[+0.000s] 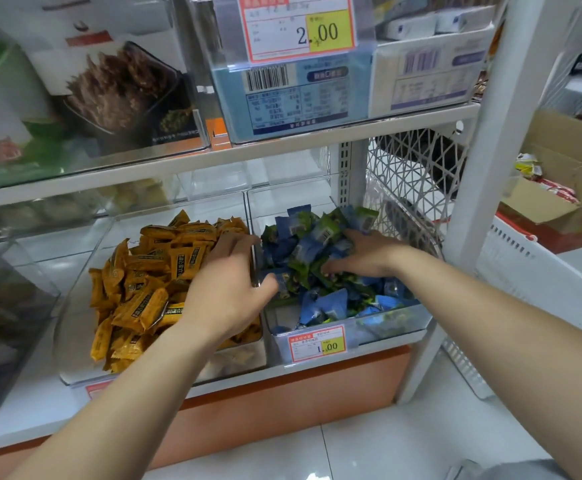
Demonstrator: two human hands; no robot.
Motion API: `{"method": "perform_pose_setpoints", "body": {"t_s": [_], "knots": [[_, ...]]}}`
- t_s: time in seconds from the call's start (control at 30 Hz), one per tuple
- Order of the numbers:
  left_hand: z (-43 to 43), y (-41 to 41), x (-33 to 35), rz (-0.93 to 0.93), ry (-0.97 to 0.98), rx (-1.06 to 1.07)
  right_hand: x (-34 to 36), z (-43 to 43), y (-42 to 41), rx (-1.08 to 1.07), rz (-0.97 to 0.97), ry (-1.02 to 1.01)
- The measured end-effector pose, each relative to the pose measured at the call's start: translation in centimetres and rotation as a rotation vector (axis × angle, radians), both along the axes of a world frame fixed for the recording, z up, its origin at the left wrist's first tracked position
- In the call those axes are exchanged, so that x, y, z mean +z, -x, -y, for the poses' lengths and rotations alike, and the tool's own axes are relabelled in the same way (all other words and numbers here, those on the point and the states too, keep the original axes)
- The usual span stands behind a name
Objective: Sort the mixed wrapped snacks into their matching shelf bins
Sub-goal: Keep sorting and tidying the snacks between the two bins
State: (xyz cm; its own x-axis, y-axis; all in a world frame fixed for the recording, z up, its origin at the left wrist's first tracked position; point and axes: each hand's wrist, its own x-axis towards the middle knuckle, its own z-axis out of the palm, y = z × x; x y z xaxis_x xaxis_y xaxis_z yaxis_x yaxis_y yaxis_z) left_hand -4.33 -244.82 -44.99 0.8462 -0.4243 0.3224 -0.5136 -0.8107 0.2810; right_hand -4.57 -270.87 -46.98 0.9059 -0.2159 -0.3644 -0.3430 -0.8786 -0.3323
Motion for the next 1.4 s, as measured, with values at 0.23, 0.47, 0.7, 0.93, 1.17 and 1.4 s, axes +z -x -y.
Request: {"method": "perform_pose_setpoints", "body": {"t_s": [0.23, 0.47, 0.7, 0.93, 1.17, 1.4], "knots": [[0.6, 0.3, -0.1, 0.038, 0.084, 0.025, -1.7, -3.4, -1.0, 0.022, 0.068, -0.502], [-0.5, 0.0, 0.1, 0.002, 0.086, -0.012, 0.7, -3.4, -0.9, -0.010, 0.168, -0.775], [-0.1, 0.7, 1.7, 0.039, -0.032, 0.018, 2.3, -0.1, -0.8, -0.176, 0.395, -0.397], [8.3, 0.5, 1.8, -0.242, 0.098, -0.037, -0.8, 1.1, -1.1, -0.211, 0.243, -0.388], [12.9, -3.7, -2.5, -0.651, 0.072, 0.440, -1.5, 1.5, -2.0, -0.226, 0.092, -0.431], [11.7, -5.4, -3.0, -0.736, 0.151, 0.361, -1.5, 1.1, -1.6, -0.228, 0.087, -0.747]]}}
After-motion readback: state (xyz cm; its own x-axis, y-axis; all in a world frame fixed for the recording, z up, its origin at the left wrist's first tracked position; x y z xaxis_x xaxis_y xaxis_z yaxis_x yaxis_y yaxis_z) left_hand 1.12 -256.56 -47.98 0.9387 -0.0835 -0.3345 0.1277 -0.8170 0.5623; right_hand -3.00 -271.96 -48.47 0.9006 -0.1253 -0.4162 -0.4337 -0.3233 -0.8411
